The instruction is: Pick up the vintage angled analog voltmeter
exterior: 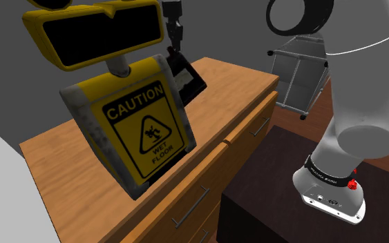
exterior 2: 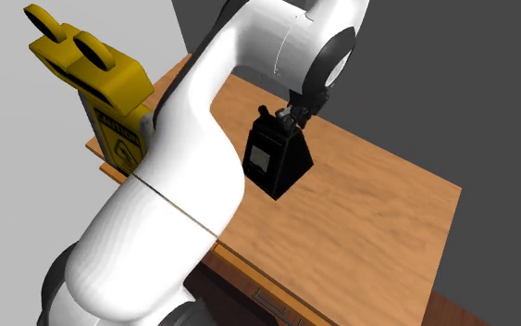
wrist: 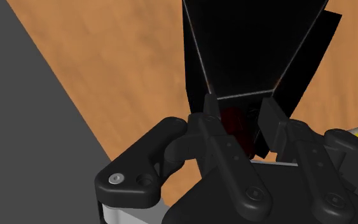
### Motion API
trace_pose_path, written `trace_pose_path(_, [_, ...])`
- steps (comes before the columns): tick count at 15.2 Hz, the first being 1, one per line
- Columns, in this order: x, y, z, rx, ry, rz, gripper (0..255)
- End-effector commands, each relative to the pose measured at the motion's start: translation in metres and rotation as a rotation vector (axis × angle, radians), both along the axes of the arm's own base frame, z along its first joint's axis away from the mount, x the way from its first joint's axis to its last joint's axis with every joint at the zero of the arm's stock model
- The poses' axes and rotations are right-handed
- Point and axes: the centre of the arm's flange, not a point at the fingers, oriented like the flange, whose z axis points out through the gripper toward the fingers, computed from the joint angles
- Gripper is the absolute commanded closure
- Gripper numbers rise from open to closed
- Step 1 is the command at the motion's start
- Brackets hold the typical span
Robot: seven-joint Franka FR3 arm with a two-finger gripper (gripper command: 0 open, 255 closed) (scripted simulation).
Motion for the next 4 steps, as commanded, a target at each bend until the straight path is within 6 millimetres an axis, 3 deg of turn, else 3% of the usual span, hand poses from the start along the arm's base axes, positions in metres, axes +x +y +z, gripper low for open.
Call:
trace_pose_path(1, [-0.0005,-0.0022,0.0128,0.000,-0.004,0.000,255])
trace_pose_path(4, [-0.0005,-0.0022,0.0188,0.000,-0.004,0.000,255])
